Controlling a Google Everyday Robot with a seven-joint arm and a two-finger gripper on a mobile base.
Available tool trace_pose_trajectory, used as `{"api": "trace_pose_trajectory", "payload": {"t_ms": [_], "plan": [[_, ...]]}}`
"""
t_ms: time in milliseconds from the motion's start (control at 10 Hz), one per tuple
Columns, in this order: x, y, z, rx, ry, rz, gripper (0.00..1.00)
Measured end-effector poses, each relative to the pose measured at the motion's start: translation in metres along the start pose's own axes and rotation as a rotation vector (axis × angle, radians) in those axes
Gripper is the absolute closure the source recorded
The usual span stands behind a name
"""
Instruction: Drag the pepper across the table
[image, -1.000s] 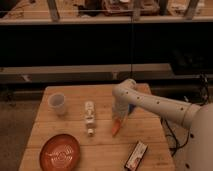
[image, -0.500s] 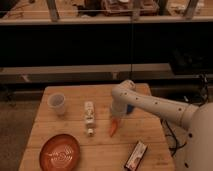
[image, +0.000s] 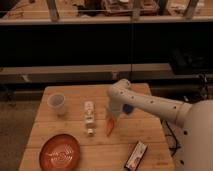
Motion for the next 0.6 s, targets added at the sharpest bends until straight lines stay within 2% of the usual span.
{"api": "trace_pose_trajectory", "payload": {"t_ms": [500, 600], "plan": [[-0.003, -0.028, 0.002, -0.007, -0.005, -0.086, 0.96], [-0.005, -0.039, 0.004, 0.003, -0.006, -0.112, 0.91]]}}
